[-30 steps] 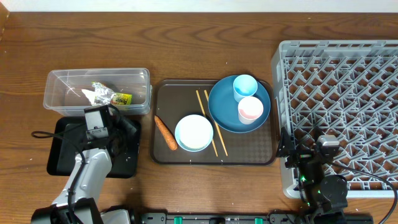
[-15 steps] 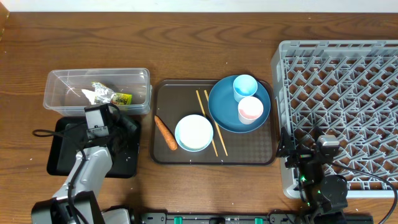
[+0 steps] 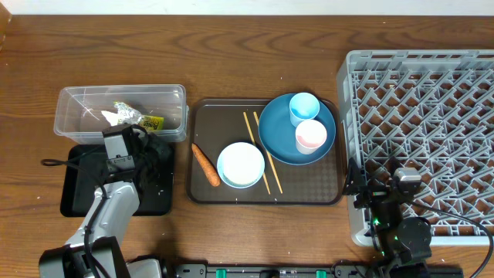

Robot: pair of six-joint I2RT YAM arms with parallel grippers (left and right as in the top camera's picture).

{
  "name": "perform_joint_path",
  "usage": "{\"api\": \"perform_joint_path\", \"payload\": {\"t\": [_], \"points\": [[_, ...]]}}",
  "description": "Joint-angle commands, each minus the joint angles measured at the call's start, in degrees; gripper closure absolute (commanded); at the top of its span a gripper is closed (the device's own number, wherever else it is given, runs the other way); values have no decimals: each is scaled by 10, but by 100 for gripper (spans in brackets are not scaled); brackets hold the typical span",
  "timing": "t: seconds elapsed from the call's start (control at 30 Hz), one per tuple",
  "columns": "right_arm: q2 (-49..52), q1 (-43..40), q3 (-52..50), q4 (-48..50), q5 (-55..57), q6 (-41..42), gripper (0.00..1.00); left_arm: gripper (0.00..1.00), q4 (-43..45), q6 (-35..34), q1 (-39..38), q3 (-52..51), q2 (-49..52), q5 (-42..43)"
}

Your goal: Sort waste into correct bins and load items into the dishwasher rack

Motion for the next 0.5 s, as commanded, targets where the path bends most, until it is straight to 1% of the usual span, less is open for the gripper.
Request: {"api": "perform_joint_path", "payload": {"t": [0.0,0.1,0.2,0.37,0.47], "points": [[0,-1,-1,-2,0,-3,1,94,-10,1,2,-2,-14,8],[0,-1,-1,-2,0,-3,1,94,-19,1,2,-1,-45,8],[0,-1,-1,-2,0,-3,1,94,-47,1,2,2,-90,8],[0,-1,-1,-2,0,-3,1,94,-132,4,2,5,-177,-14],[0,-1,-1,-2,0,-3,1,94,-185,17,2,13,-222,-25]]}}
